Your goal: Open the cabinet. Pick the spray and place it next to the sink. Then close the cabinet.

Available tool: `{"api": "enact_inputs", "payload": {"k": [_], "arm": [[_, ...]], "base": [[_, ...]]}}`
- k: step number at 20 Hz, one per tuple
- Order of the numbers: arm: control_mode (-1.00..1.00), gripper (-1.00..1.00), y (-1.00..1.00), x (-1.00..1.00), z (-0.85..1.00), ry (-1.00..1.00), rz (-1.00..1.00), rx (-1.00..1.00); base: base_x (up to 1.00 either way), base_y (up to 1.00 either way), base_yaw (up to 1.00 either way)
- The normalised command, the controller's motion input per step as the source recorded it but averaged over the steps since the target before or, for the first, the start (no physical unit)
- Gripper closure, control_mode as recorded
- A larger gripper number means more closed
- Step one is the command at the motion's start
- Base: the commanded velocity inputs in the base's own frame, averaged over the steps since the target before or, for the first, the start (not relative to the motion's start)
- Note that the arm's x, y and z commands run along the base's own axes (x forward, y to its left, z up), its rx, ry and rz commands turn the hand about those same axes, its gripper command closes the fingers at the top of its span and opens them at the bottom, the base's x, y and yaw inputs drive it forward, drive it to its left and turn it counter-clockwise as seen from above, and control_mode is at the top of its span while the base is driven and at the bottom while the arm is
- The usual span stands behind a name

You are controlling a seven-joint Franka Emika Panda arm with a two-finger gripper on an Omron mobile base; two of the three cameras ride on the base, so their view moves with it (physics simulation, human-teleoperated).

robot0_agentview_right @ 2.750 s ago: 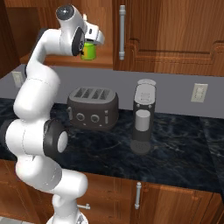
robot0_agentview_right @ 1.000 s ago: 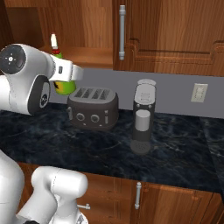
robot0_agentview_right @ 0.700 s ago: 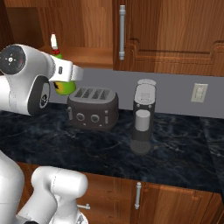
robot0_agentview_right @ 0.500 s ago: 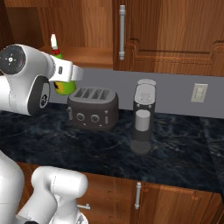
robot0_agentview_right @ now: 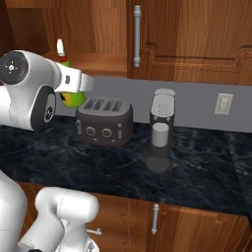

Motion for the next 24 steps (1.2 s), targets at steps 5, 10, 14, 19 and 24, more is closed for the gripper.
{"api": "enact_inputs", "payload": {"k": [5,10,14,19,24], "arm": [[1.00,1.00,0.00,0.00,0.00,0.00,0.00,0.00],[1.00,1.00,0.00,0.00,0.00,0.00,0.00,0.00],[1.00,1.00,0.00,0.00,0.00,0.00,0.00,0.00],[1.00,1.00,0.00,0.00,0.00,0.00,0.00,0.00],[1.00,1.00,0.00,0.00,0.00,0.00,0.00,0.00]], "base": [[-0.74,0.20,-0.46],[-0.46,0.03,-0.68],[-0.35,-0.07,-0.74],[-0.15,-0.63,-0.74],[0.00,-0.67,-0.75]]}}
